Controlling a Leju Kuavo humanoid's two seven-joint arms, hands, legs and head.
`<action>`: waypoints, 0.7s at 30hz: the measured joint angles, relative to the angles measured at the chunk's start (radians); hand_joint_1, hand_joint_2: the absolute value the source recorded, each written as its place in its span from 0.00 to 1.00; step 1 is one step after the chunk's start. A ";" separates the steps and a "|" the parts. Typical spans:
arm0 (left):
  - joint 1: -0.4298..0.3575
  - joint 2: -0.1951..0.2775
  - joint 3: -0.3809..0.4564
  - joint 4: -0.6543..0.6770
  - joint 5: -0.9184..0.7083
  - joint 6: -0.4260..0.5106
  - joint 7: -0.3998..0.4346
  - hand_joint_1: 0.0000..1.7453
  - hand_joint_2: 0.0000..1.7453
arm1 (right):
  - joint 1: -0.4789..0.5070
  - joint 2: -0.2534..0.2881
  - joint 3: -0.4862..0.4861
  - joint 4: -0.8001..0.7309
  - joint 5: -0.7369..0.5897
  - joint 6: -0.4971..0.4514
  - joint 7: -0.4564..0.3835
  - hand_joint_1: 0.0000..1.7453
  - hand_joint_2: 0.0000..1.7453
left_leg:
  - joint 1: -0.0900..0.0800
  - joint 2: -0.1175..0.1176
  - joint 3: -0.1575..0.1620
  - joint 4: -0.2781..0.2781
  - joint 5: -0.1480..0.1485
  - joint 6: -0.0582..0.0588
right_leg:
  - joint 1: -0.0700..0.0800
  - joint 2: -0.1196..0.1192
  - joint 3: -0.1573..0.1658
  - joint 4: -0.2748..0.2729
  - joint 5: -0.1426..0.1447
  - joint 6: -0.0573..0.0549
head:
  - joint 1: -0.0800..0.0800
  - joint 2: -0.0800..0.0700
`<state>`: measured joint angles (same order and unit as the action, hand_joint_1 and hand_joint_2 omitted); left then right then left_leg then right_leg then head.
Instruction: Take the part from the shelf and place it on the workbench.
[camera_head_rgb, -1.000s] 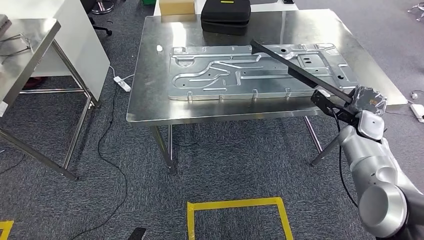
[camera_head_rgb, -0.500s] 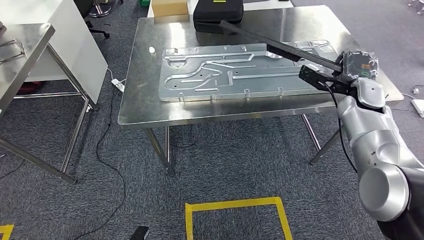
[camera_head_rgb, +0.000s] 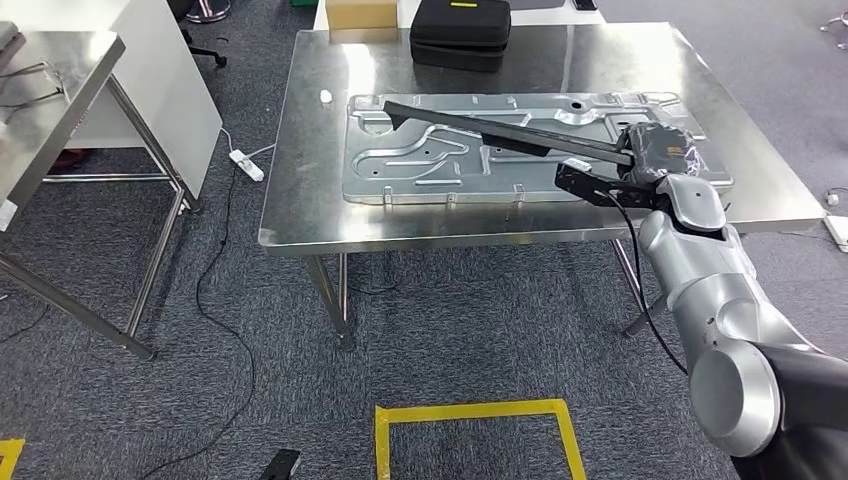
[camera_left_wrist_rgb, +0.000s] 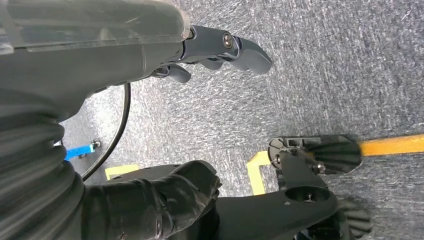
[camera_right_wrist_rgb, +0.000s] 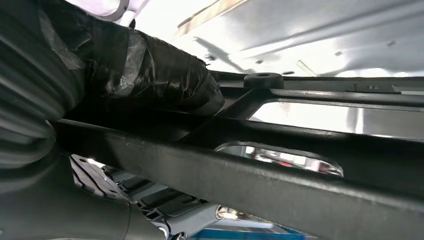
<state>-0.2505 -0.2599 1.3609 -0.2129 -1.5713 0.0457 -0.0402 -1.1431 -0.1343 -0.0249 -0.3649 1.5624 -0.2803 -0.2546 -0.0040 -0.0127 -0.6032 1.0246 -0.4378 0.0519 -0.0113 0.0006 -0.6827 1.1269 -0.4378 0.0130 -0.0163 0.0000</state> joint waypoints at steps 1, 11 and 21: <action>-0.001 -0.001 0.000 0.000 0.000 0.000 -0.001 0.00 1.00 | 0.005 0.004 0.003 0.000 0.000 -0.004 0.004 1.00 1.00 | -0.002 -0.001 -0.003 0.004 -0.003 -0.003 | 0.003 0.000 0.023 -0.049 0.014 -0.004 | 0.000 0.000; 0.002 -0.003 -0.001 0.000 0.001 0.000 0.000 0.00 1.00 | 0.025 0.015 0.008 0.005 -0.010 -0.019 0.051 1.00 1.00 | 0.011 0.006 -0.136 0.273 -0.130 -0.054 | -0.011 -0.004 0.055 -0.103 0.014 -0.028 | -0.001 0.000; 0.001 -0.003 -0.002 0.000 0.000 -0.004 -0.003 0.00 1.00 | 0.035 0.017 0.008 0.007 -0.020 -0.041 0.054 1.00 1.00 | 0.019 0.005 -0.025 0.009 0.009 -0.033 | -0.022 0.001 0.054 -0.083 -0.007 0.023 | 0.000 0.000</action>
<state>-0.2498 -0.2628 1.3589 -0.2129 -1.5713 0.0413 -0.0435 -1.1082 -0.1177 -0.0168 -0.3576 1.5429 -0.3213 -0.2004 0.0146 -0.0082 -0.6277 1.0333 -0.4285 0.0187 -0.0331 0.0012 -0.6287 1.0442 -0.4452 0.0363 -0.0167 0.0000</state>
